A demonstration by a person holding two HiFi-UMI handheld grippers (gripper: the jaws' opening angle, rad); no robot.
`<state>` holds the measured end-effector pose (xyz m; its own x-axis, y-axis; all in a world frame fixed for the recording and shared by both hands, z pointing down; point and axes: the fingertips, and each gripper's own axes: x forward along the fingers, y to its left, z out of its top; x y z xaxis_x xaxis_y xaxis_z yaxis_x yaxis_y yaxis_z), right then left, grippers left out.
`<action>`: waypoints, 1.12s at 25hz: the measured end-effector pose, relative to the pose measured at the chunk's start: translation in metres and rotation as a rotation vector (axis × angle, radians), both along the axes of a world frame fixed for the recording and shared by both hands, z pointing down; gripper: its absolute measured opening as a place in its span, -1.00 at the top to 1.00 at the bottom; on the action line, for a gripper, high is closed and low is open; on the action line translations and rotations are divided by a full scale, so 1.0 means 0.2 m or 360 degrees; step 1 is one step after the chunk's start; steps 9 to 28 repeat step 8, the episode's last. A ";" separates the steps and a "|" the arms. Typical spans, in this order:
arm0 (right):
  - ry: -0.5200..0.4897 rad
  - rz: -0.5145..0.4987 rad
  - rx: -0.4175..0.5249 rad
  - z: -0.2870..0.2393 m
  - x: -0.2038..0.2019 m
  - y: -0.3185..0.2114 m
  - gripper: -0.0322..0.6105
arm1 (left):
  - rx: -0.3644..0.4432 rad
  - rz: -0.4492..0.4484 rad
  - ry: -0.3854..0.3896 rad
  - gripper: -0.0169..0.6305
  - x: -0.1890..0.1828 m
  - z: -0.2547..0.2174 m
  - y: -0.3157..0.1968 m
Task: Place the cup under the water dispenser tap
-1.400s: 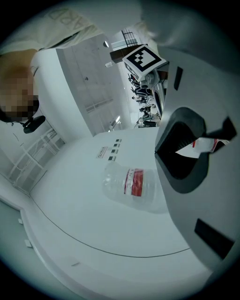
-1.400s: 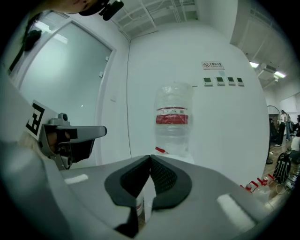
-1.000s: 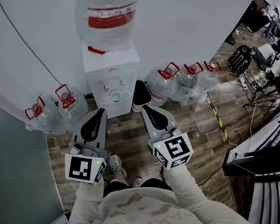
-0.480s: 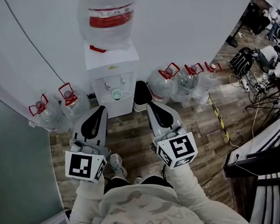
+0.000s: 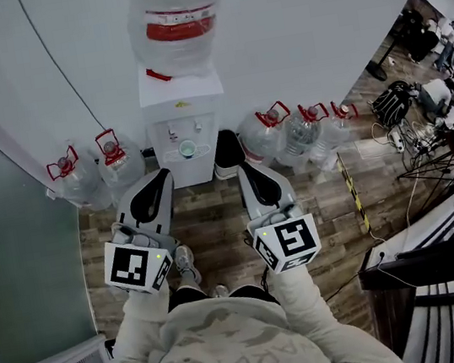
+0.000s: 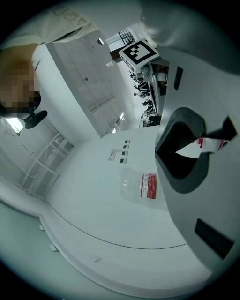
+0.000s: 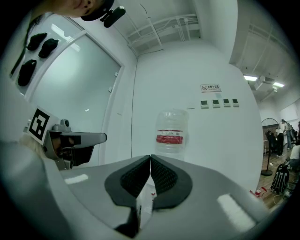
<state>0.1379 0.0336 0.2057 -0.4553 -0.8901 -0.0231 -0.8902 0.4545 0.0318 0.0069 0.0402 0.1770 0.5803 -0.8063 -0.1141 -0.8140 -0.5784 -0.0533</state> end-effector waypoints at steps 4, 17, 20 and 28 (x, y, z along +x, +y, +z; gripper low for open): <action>0.0004 0.0001 0.0007 -0.02 0.01 0.03 0.88 | 0.0001 -0.0002 0.0005 0.93 0.01 -0.01 0.03; 0.0010 -0.0002 0.0021 -0.04 0.03 0.07 0.88 | 0.0010 -0.0002 0.0006 0.93 0.03 -0.03 0.06; 0.0010 -0.0002 0.0021 -0.04 0.03 0.07 0.88 | 0.0010 -0.0002 0.0006 0.93 0.03 -0.03 0.06; 0.0010 -0.0002 0.0021 -0.04 0.03 0.07 0.88 | 0.0010 -0.0002 0.0006 0.93 0.03 -0.03 0.06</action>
